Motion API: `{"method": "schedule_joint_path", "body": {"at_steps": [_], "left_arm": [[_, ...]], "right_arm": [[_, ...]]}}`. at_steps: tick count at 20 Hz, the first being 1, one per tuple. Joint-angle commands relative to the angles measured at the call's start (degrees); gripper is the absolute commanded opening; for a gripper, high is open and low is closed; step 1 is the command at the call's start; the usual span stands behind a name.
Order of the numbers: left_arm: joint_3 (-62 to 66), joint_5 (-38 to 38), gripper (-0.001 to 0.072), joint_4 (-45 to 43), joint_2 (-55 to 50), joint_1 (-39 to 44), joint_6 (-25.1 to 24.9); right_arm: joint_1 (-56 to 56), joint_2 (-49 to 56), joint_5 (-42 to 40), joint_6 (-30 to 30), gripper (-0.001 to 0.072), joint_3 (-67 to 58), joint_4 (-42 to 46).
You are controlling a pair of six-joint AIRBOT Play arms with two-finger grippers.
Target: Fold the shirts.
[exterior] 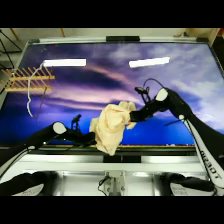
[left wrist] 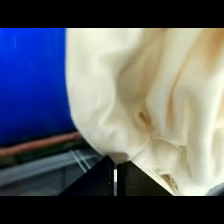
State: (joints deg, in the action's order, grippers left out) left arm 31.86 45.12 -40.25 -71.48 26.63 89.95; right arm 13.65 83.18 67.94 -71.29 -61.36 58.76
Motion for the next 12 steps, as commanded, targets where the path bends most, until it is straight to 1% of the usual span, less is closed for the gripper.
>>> {"method": "schedule_joint_path", "body": {"at_steps": [1,2,5,6,7,9,12], "left_arm": [[4.85,1.18,0.0027,-1.44,1.95,-1.86,-6.78],[8.02,3.69,0.0026,-5.51,3.98,-3.78,-6.64],[23.26,15.63,0.0026,-23.45,12.85,-13.18,-0.09],[29.46,18.8,0.0026,-26.84,16.0,-16.55,0.22],[36.48,20.98,0.0026,-28.26,19.28,-20.09,0.17],[49.16,21.49,0.0026,-28.35,24.79,-25.31,0.17],[62.45,21.57,0.0027,-28.35,30.71,-28.13,1.03]], "right_arm": [[0.09,-2.14,0.59,0.22,0.007,-1.18,3.43],[-0.07,-4.24,1.4,0.2,0.007,-2.82,6.49],[-1.92,-13.11,3.74,-0.7,0.007,-12.22,18.34],[-2.82,-16.59,3.54,-0.68,0.007,-15.85,21.11],[-3.91,-20.35,3.17,-0.68,0.007,-19.87,22.97],[-5.55,-27.34,1.95,-0.61,0.007,-25.97,23.23],[-5.79,-37.97,-0.63,-0.61,0.007,-29.79,23.26]]}}
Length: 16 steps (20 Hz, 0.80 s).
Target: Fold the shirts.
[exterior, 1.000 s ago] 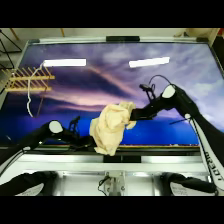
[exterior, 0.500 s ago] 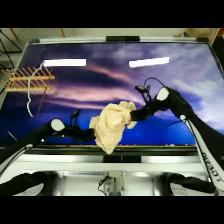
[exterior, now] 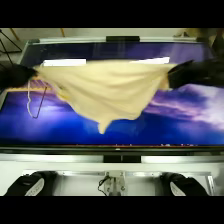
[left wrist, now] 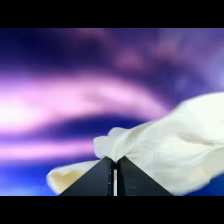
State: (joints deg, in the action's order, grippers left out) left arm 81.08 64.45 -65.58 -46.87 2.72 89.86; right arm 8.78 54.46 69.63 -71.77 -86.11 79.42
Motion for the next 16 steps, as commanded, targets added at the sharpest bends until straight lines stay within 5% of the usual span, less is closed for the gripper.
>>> {"method": "schedule_joint_path", "body": {"at_steps": [1,5,9,14,16], "left_arm": [[15.08,2.38,0.0027,-2.99,7.63,-4.13,1.14],[15.96,4.2,0.0027,-5.53,13.05,-4.13,3.32],[15.96,-1.92,0.0027,-4.94,13.7,-4.13,3.45],[10.51,4.46,0.0028,-6.27,8.0,-4.13,2.97],[2.27,3.74,0.0028,-8.09,3.61,-4.13,2.12]], "right_arm": [[-0.92,-12.28,-2.84,-0.15,0.007,-5.07,2.62],[-0.94,-21.31,-2.78,-5.11,0.007,-5.07,8.7],[-0.94,-23.61,-2.34,-5.86,0.007,-5.07,9.92],[-0.94,-13.99,12.07,-10.62,0.007,-3.17,16.63],[-0.94,-7.72,11.69,-13.66,0.007,2.58,16.37]]}}
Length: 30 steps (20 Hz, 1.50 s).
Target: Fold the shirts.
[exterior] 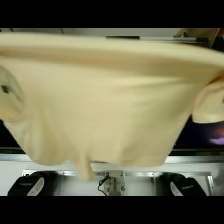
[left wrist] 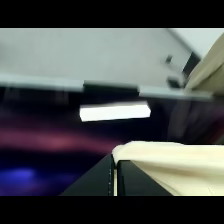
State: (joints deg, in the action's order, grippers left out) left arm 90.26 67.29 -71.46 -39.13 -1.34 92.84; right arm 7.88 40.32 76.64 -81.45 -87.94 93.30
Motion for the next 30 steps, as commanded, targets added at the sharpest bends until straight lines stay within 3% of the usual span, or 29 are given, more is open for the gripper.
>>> {"method": "schedule_joint_path", "body": {"at_steps": [1,6,9,11,14,15,16,17,18,19,22,24,26,30], "left_arm": [[-11.34,-1.05,0.0028,-3.3,-7.06,-0.07,-0.87],[-19.04,-14.27,0.003,-3.3,-26.97,-0.07,-2.1],[-19.04,-16.94,0.0031,1.42,-38.77,-0.07,-2.1],[-19.04,-17.94,0.0032,6.12,-45.07,-0.07,-2.1],[-19.02,-19.69,0.005,13.94,-51.19,-0.07,-2.12],[-18.99,-19.8,0.0149,16.63,-52.26,-0.07,-2.16],[-18.64,-19.39,0.0395,17.81,-52.76,-0.22,-2.14],[-17.33,-17.03,0.0621,17.51,-52.78,-0.9,-2.82],[-14.97,-12.61,0.065,17.27,-52.78,-2.34,-5.81],[-11.98,-6.86,0.0648,16.46,-52.78,-4.5,-8.07],[-8.04,8.15,0.0639,14.01,-52.83,-11.23,-6.6],[-11.82,12.94,0.0549,11.34,-52.83,-13.42,-6.67],[-18.36,11.76,0.0532,10.75,-52.85,-13.14,-7.82],[-29.16,2.05,0.0532,15.89,-52.94,-9.99,-11.39]], "right_arm": [[-0.02,10.23,0.35,-5.75,0.007,8.22,1.84],[-0.02,33.88,-34.1,-11.26,0.0078,14.21,-10.97],[-0.02,44.13,-42.21,-12.02,0.0078,14.21,-23.76],[0.2,48.72,-39.82,-12.0,0.0078,14.21,-29.33],[1.27,51.36,-36.94,-12.0,0.0091,14.21,-30.88],[1.22,51.12,-36.92,-12.0,0.0266,14.21,-31.89],[0.63,50.25,-36.22,-11.69,0.0529,13.92,-32.94],[-0.42,48.87,-33.77,-10.58,0.0537,13.09,-32.68],[-2.19,46.77,-29.55,-9.22,0.0537,11.87,-30.84],[-4.2,44.57,-24.33,-8.41,0.0536,10.73,-26.95],[-13.09,38.29,-2.49,-7.8,0.0536,10.25,-17.75],[-18.6,34.88,7.45,-5.18,0.0536,12.87,-17.75],[-22.73,30.75,8.85,-5.07,0.0536,18.88,-17.77],[-25.57,25.14,6.56,-5.27,0.0536,30.38,-17.9]]}}
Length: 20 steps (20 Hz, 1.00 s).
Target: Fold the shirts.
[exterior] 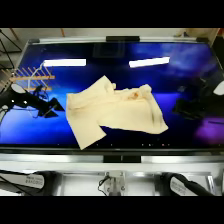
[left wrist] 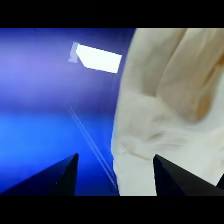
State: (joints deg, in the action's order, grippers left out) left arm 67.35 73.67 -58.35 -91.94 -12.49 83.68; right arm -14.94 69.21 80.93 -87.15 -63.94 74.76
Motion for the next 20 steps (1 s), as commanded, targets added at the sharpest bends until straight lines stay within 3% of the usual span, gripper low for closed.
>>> {"method": "schedule_joint_path", "body": {"at_steps": [1,3,4,6,8,13,18,19,20], "left_arm": [[-7.37,-6.16,0.0531,3.87,-0.31,2.05,-2.23],[-7.89,-8.0,0.0521,4.42,-0.98,4.2,-2.23],[-7.89,-8.87,0.0453,4.44,-1.18,5.16,-2.23],[-7.61,-10.25,0.0169,4.5,-1.11,6.43,-2.05],[-6.97,-9.53,0.0032,4.55,-0.74,6.56,-2.64],[-6.71,-8.5,0.0031,4.42,3.85,6.45,-4.63],[-6.71,-8.5,0.0031,4.46,6.69,6.45,-4.59],[-6.71,-8.48,0.0031,4.48,7.21,6.45,-4.59],[-6.69,-8.48,0.0031,4.48,8.0,6.45,-4.61]], "right_arm": [[-2.73,-3.82,2.01,0.42,0.0536,7.63,0.48],[-2.69,-3.65,0.46,0.39,0.0537,9.25,-0.09],[-2.69,-3.65,-0.9,0.37,0.0537,10.14,-0.07],[-2.69,-3.65,-4.24,-0.59,0.0537,13.03,-0.81],[-2.69,-3.54,-8.44,-0.57,0.0623,17.73,-4.9],[-2.69,-3.5,-21.27,-1.84,0.0621,26.77,-6.69],[0.81,2.82,-31.1,-0.24,0.0603,28.41,-15.8],[2.38,3.76,-33.75,-0.26,0.0537,28.41,-17.4],[3.74,4.07,-36.0,-0.33,0.0344,28.39,-18.01]]}}
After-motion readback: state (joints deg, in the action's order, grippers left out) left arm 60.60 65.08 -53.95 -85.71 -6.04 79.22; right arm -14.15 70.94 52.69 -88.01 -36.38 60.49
